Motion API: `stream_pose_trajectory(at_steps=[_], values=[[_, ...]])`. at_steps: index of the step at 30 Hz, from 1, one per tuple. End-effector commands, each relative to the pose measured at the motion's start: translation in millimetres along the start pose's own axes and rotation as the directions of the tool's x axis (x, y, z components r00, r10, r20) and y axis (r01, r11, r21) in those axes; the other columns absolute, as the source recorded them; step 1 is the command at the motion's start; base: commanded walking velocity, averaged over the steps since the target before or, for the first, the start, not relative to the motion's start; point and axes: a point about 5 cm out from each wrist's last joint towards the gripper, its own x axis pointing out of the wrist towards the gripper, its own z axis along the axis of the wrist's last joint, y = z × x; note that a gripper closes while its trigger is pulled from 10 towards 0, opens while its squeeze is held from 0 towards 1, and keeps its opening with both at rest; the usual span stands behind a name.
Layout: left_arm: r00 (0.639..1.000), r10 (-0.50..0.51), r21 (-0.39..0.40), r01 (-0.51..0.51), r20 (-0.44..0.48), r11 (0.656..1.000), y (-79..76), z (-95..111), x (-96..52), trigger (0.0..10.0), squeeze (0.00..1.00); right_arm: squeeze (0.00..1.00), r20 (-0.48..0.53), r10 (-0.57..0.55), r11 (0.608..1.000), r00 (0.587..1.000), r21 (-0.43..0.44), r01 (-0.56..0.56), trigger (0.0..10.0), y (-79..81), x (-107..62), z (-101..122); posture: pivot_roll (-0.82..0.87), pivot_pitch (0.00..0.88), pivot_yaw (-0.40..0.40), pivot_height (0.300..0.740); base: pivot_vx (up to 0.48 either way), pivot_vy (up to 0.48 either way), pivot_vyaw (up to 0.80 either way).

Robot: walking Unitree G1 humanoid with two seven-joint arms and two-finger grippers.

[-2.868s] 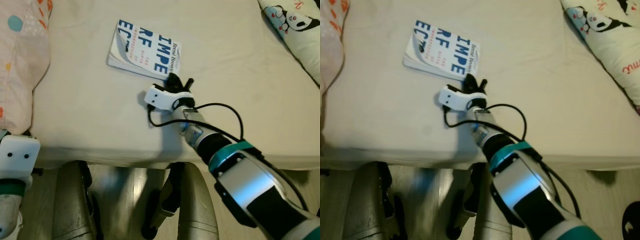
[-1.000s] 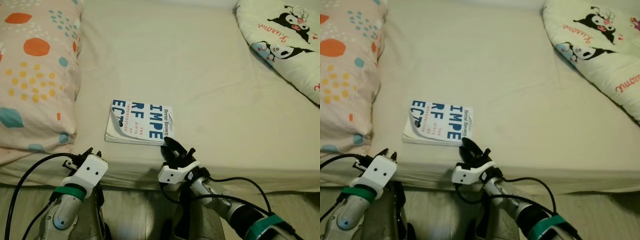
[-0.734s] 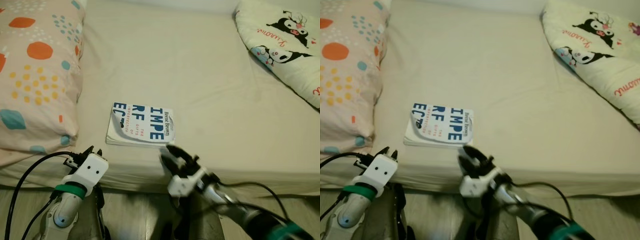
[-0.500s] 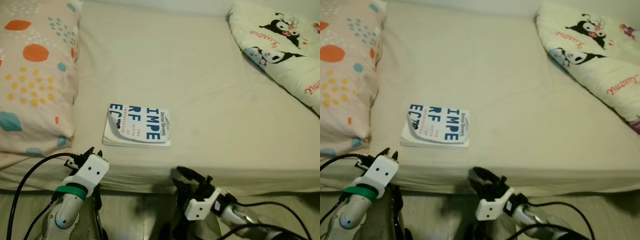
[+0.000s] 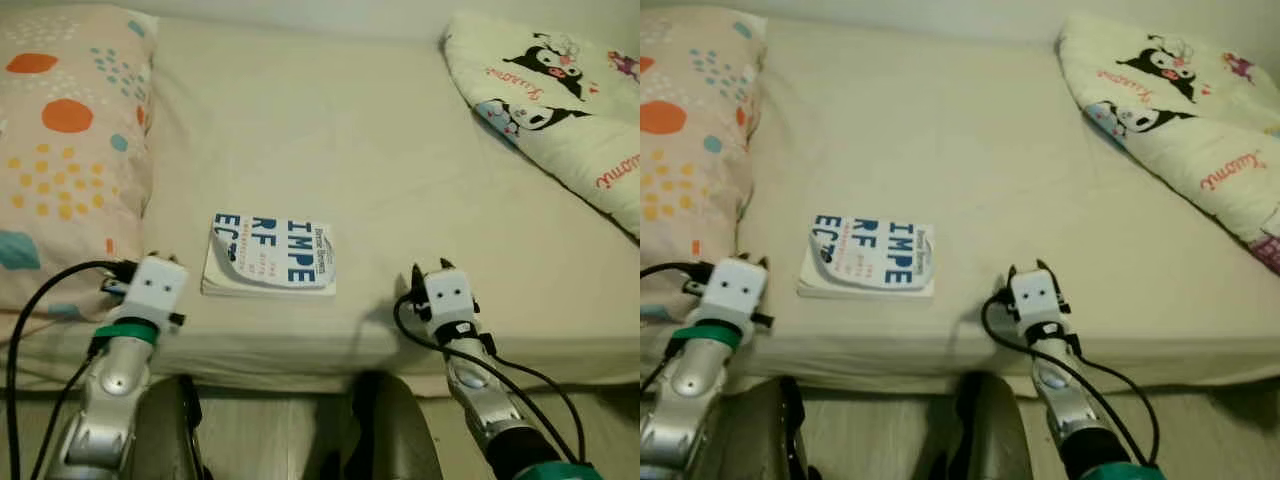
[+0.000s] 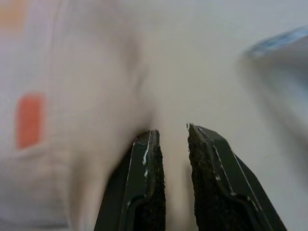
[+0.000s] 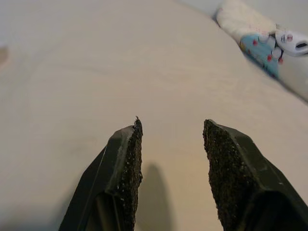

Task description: Clean up the room

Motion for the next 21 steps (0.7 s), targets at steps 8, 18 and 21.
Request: stream_pose_trajectory(at_steps=[8, 18, 21], values=[[0.933, 0.303, 0.133, -0.281, -0.192, 0.950, 89.4, -51.9, 3.3, 10.0, 0.00, 0.00, -0.051, -0.051, 0.997, 0.997, 0.051, 0.054, 10.0, -17.0, 8.1, -0.6, 0.18, 0.115, -0.056, 0.479, 0.000, 0.000, 0.00], [0.993, -0.116, -0.028, 0.116, -0.002, 0.993, 26.7, -19.8, -6.6, 10.0, 0.00, 0.00, -0.057, 0.015, 0.996, 0.998, 0.084, -0.010, 10.0, -1.7, 10.6, 3.2, 0.22, 0.117, -0.074, 0.479, 0.000, 0.000, 0.00], [0.935, -0.332, -0.103, 0.345, 0.128, 0.933, -24.8, 12.1, -21.7, 10.0, 0.00, 0.00, 0.011, 0.057, 0.978, 0.998, 0.200, -0.058, 10.0, 10.3, 16.7, 21.3, 0.23, 0.109, -0.078, 0.479, 0.000, 0.000, 0.00]])
